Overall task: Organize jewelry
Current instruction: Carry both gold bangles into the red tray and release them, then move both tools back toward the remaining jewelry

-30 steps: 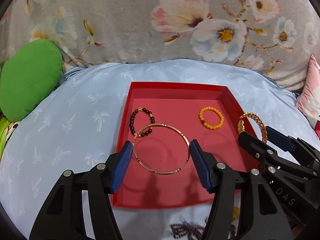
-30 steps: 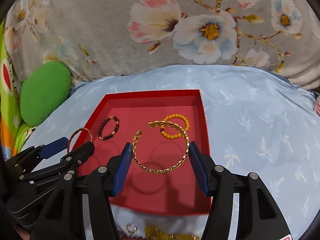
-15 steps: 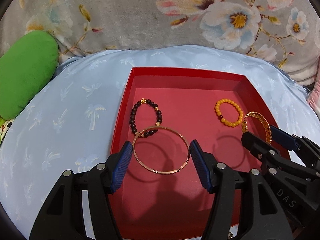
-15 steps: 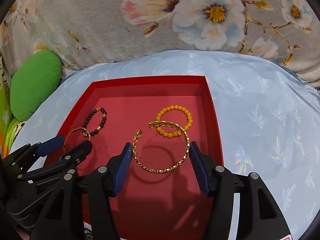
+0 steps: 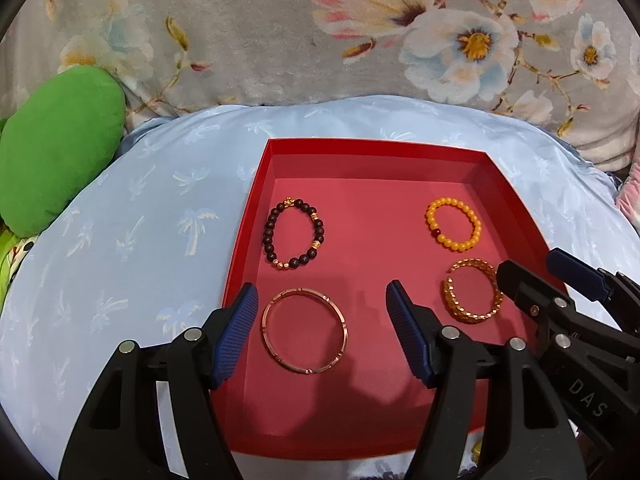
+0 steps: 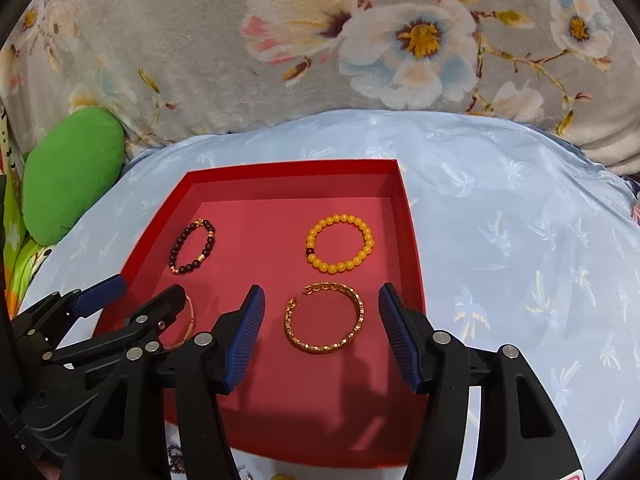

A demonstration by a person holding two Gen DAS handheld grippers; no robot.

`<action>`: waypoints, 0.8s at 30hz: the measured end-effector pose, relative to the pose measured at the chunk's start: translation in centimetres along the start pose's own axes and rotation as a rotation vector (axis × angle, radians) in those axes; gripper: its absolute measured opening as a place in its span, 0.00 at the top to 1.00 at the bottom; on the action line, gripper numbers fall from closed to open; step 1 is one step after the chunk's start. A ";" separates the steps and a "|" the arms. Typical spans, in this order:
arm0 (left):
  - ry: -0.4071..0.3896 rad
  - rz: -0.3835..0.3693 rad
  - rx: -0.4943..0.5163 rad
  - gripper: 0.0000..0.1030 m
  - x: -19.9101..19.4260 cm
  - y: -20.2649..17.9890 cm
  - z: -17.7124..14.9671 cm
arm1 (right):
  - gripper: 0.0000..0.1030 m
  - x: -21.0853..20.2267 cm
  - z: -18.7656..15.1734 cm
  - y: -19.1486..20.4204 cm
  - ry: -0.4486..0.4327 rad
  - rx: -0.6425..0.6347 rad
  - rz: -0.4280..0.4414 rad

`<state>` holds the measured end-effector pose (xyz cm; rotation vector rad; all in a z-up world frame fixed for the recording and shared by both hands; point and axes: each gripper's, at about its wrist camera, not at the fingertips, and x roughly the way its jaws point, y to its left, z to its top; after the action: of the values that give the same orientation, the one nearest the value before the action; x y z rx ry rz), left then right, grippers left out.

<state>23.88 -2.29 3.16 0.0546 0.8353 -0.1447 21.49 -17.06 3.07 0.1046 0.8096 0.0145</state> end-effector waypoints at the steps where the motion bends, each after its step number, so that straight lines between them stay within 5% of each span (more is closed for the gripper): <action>1: -0.004 -0.003 -0.001 0.39 -0.4 -0.1 0.0 | 0.44 -0.5 -0.1 0.0 -0.005 0.001 0.002; 11: -0.041 -0.025 0.006 0.39 -5.6 -0.9 -2.8 | 0.44 -6.3 -2.5 0.1 -0.065 -0.018 -0.018; 24: -0.010 -0.036 0.057 0.38 -9.3 -2.6 -10.7 | 0.44 -11.1 -11.3 -0.9 -0.027 0.032 -0.011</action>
<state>9.52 -2.78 2.89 0.0922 0.8220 -0.2022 5.63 -17.55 3.31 0.1300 0.7833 -0.0099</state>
